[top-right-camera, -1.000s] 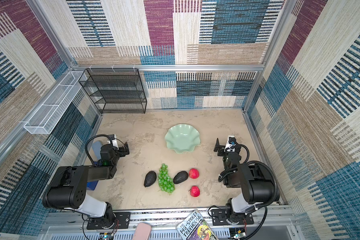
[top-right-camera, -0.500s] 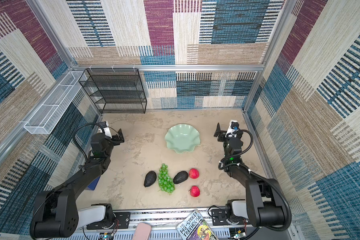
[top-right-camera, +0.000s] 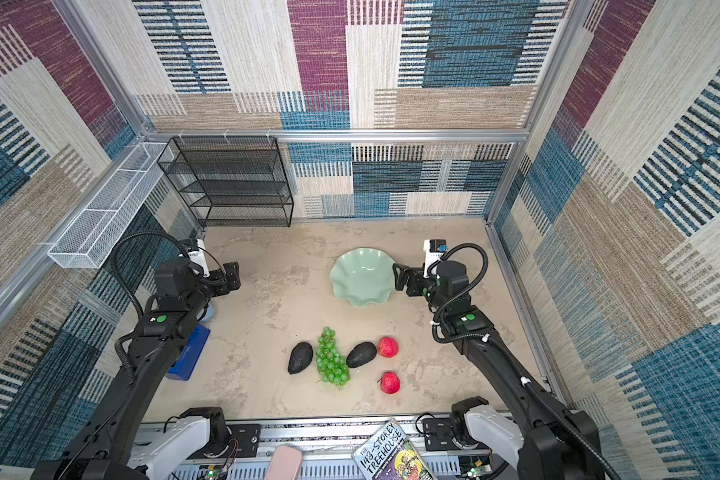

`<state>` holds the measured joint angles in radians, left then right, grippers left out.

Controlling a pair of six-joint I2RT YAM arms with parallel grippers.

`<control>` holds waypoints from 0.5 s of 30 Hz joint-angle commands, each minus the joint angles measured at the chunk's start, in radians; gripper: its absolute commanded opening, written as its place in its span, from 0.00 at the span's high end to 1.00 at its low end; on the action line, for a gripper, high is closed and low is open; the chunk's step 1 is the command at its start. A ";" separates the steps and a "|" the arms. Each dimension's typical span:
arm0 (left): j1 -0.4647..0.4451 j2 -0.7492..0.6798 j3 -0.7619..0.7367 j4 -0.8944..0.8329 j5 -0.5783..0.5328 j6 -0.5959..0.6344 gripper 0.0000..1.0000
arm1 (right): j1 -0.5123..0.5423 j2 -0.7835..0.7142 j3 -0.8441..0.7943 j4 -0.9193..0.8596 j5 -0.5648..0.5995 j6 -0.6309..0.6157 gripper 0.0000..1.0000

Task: Place and organize the fake fruits in the fruit bowl
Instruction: 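Reach the right gripper to the nearer red fruit and grasp it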

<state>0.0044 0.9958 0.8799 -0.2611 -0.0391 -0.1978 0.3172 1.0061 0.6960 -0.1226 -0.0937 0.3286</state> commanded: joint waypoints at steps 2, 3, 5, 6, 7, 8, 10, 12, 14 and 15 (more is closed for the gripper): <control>0.000 -0.023 0.002 -0.071 0.013 -0.056 0.05 | 0.145 -0.068 -0.029 -0.406 0.067 0.157 0.06; 0.000 -0.026 0.000 -0.066 0.022 -0.061 0.05 | 0.191 -0.072 -0.028 -0.446 0.083 0.189 0.07; 0.000 -0.030 0.001 -0.060 0.030 -0.062 0.05 | 0.326 -0.054 0.013 -0.507 0.127 0.277 0.06; 0.000 -0.030 0.005 -0.062 0.029 -0.062 0.05 | 0.363 -0.037 0.026 -0.526 0.120 0.314 0.06; 0.001 -0.030 0.006 -0.068 0.027 -0.063 0.05 | 0.414 -0.018 0.035 -0.557 0.138 0.366 0.07; 0.002 -0.028 0.011 -0.078 0.028 -0.062 0.05 | 0.466 -0.010 0.031 -0.582 0.166 0.416 0.06; 0.002 -0.030 0.022 -0.095 0.032 -0.055 0.05 | 0.537 -0.011 0.003 -0.598 0.174 0.494 0.06; 0.002 -0.033 0.021 -0.093 0.027 -0.059 0.05 | 0.596 -0.021 -0.023 -0.601 0.169 0.560 0.07; 0.002 -0.037 0.019 -0.090 0.034 -0.064 0.05 | 0.646 -0.021 -0.030 -0.635 0.187 0.611 0.07; 0.002 -0.038 0.019 -0.090 0.037 -0.066 0.04 | 0.663 -0.019 -0.032 -0.652 0.197 0.626 0.07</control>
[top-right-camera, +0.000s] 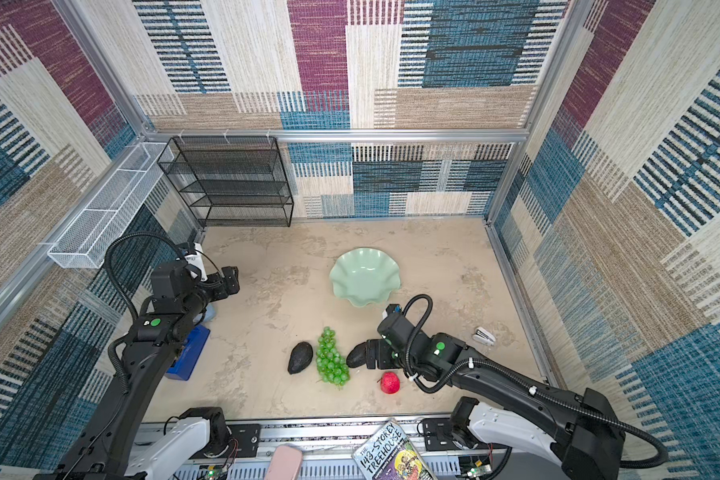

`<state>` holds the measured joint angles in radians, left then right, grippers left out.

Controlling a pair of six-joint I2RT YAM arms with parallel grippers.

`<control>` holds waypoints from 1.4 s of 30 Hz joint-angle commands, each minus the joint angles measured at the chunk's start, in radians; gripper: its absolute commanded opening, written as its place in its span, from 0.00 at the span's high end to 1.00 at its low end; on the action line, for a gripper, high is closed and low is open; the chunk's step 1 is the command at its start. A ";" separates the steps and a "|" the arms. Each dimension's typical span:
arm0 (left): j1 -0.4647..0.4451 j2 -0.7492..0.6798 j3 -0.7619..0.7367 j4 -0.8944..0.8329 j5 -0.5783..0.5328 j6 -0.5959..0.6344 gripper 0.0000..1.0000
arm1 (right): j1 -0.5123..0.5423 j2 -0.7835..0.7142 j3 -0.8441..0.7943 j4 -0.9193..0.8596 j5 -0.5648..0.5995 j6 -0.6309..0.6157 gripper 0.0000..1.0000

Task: Place and organize the fake fruits in the fruit bowl
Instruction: 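Reach the right gripper to the nearer red fruit and grasp it, then drop the red fruit into the green bowl while the left gripper reaches out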

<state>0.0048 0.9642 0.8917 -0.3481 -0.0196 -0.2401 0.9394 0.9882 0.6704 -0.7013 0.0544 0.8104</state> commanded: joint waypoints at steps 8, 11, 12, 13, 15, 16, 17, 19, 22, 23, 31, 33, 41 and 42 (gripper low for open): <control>0.003 -0.007 -0.001 -0.003 0.004 -0.036 0.05 | 0.152 0.006 -0.104 -0.052 0.067 0.287 0.12; 0.003 -0.009 0.000 -0.006 0.001 -0.031 0.05 | 0.154 0.022 -0.145 0.011 0.064 0.295 0.18; 0.003 -0.009 0.000 -0.007 -0.001 -0.031 0.05 | 0.154 0.028 -0.153 0.027 0.069 0.296 0.19; 0.003 -0.008 0.000 -0.007 -0.003 -0.031 0.04 | 0.153 0.035 -0.156 0.039 0.080 0.295 0.22; 0.003 -0.013 -0.001 -0.007 -0.009 -0.028 0.04 | 0.154 0.046 -0.153 0.049 0.105 0.297 0.31; 0.003 -0.013 -0.003 -0.007 -0.011 -0.029 0.05 | 0.154 0.046 -0.151 0.051 0.117 0.297 0.34; 0.003 -0.014 -0.005 -0.006 -0.012 -0.029 0.04 | 0.154 0.046 -0.150 0.052 0.125 0.297 0.38; 0.003 -0.015 -0.006 -0.005 -0.010 -0.029 0.05 | 0.154 0.035 -0.156 0.054 0.136 0.298 0.43; 0.004 -0.021 -0.003 -0.006 -0.007 -0.027 0.05 | 0.154 0.006 -0.149 0.021 0.180 0.300 0.50; 0.003 -0.023 -0.001 -0.009 -0.006 -0.028 0.04 | 0.154 -0.011 -0.140 -0.004 0.197 0.300 0.53; 0.004 -0.058 -0.030 0.019 -0.009 -0.035 0.04 | 0.146 -0.104 0.044 -0.116 0.393 0.209 0.60; 0.004 -0.058 -0.032 0.026 0.005 -0.042 0.05 | 0.072 -0.075 0.074 0.019 0.439 0.062 0.59; 0.004 -0.051 -0.023 0.017 0.060 -0.042 0.04 | -0.263 0.221 0.235 0.544 0.240 -0.386 0.60; 0.004 -0.050 -0.019 0.013 0.079 -0.043 0.04 | -0.280 0.267 0.257 0.579 0.210 -0.422 0.60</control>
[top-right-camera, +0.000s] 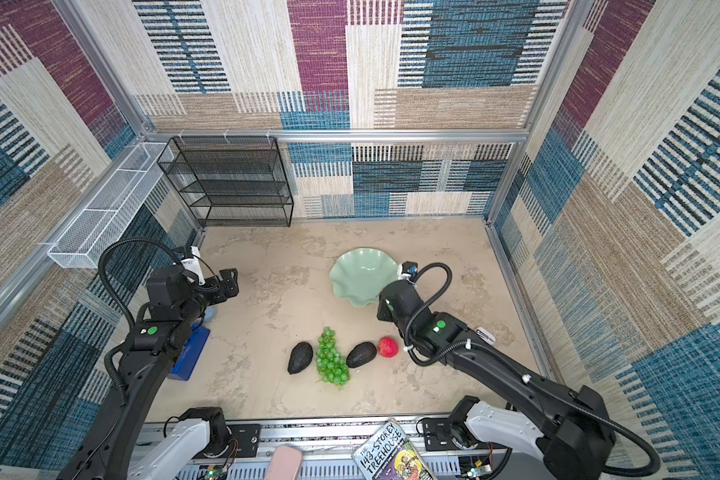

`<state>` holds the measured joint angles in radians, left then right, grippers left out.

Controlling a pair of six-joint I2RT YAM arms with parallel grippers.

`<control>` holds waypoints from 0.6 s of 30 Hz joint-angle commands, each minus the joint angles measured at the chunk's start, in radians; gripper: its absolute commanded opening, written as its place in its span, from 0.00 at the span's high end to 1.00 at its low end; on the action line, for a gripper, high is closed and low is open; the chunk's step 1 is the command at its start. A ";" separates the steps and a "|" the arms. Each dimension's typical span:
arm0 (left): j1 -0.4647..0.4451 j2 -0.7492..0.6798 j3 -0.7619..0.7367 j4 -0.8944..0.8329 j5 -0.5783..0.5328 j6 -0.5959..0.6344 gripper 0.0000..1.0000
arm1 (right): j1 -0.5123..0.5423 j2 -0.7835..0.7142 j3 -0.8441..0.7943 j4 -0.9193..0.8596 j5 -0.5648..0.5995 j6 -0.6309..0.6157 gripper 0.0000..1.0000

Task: Place and organize the fake fruits in the fruit bowl
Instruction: 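Drop the red fruit into the green bowl while the left gripper reaches out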

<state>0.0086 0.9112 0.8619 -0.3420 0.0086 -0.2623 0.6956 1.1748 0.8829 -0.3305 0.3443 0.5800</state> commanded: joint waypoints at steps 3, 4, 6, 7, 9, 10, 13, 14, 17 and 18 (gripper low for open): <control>0.001 0.022 0.017 -0.024 0.125 -0.021 0.04 | -0.071 0.205 0.086 0.294 -0.149 -0.251 0.60; 0.001 0.032 0.024 -0.047 0.146 -0.022 0.04 | -0.080 0.241 0.102 0.302 -0.164 -0.259 0.60; 0.001 0.054 0.043 -0.108 0.189 -0.023 0.05 | -0.096 0.333 0.142 0.322 -0.192 -0.283 0.60; 0.001 0.062 0.049 -0.135 0.204 -0.023 0.05 | -0.102 0.366 0.156 0.329 -0.198 -0.290 0.60; 0.001 0.070 0.045 -0.166 0.239 -0.036 0.06 | -0.116 0.432 0.178 0.354 -0.226 -0.301 0.60; -0.001 0.069 0.038 -0.174 0.257 -0.045 0.07 | -0.123 0.459 0.187 0.361 -0.236 -0.305 0.60; -0.010 0.056 0.006 -0.189 0.289 -0.064 0.08 | -0.140 0.551 0.233 0.367 -0.247 -0.323 0.60; -0.018 0.054 -0.001 -0.201 0.295 -0.062 0.08 | -0.145 0.582 0.245 0.369 -0.253 -0.328 0.61; -0.067 0.050 -0.007 -0.251 0.295 -0.071 0.10 | -0.156 0.653 0.274 0.373 -0.270 -0.337 0.60; -0.086 0.047 -0.013 -0.257 0.294 -0.082 0.10 | -0.158 0.670 0.282 0.373 -0.272 -0.338 0.60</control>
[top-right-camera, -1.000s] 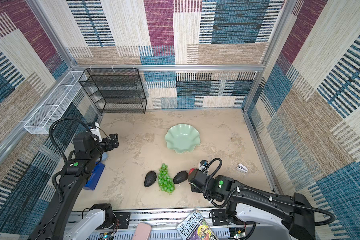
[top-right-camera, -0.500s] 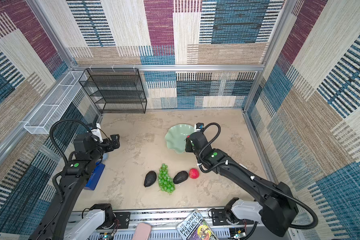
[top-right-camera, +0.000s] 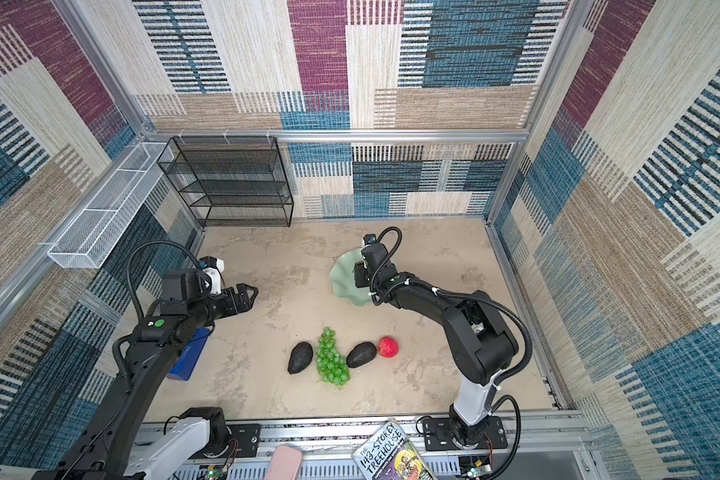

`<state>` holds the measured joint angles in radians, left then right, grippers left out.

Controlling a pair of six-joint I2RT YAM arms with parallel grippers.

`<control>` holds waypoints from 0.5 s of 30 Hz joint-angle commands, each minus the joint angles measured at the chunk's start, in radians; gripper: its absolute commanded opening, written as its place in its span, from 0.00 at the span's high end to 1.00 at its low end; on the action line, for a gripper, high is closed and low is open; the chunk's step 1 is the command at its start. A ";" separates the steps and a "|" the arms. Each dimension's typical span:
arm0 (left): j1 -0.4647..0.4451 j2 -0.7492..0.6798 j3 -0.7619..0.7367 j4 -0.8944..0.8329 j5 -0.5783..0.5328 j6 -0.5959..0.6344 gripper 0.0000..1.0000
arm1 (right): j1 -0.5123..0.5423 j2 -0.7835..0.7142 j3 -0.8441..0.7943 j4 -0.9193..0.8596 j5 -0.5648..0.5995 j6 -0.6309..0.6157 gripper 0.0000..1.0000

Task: Place and organize the fake fruits in the fruit bowl
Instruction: 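Drop the red fruit into the green bowl while the left gripper reaches out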

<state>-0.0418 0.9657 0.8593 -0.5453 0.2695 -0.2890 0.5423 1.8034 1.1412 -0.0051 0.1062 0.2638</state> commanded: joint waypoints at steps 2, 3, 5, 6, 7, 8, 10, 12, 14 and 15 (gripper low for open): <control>-0.093 -0.023 -0.039 -0.056 0.013 -0.093 0.11 | -0.013 0.076 0.033 0.055 -0.044 -0.022 0.60; -0.129 -0.031 -0.054 -0.056 -0.011 -0.111 0.11 | -0.016 0.092 0.035 0.062 -0.052 -0.021 0.59; -0.190 -0.037 -0.076 -0.056 -0.046 -0.130 0.10 | -0.019 0.119 0.048 0.059 -0.063 -0.022 0.58; -0.219 -0.038 -0.091 -0.056 -0.062 -0.140 0.10 | -0.019 0.132 0.055 0.054 -0.064 -0.022 0.57; -0.243 -0.034 -0.105 -0.055 -0.079 -0.158 0.10 | -0.019 0.143 0.058 0.056 -0.065 -0.020 0.56; -0.257 -0.030 -0.120 -0.055 -0.082 -0.174 0.10 | -0.019 0.154 0.061 0.061 -0.069 -0.017 0.55; -0.277 -0.021 -0.139 -0.055 -0.072 -0.190 0.10 | -0.019 0.164 0.066 0.061 -0.075 -0.014 0.54; -0.307 -0.016 -0.155 -0.055 -0.082 -0.203 0.10 | -0.018 0.162 0.059 0.072 -0.076 -0.010 0.50; -0.338 -0.004 -0.167 -0.049 -0.096 -0.202 0.10 | -0.019 0.157 0.052 0.077 -0.071 -0.006 0.44; -0.350 0.004 -0.169 -0.049 -0.099 -0.199 0.10 | -0.019 0.157 0.053 0.076 -0.071 -0.006 0.42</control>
<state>-0.3664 0.9558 0.6994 -0.6033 0.2081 -0.4583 0.5232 1.9636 1.1954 0.0261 0.0437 0.2539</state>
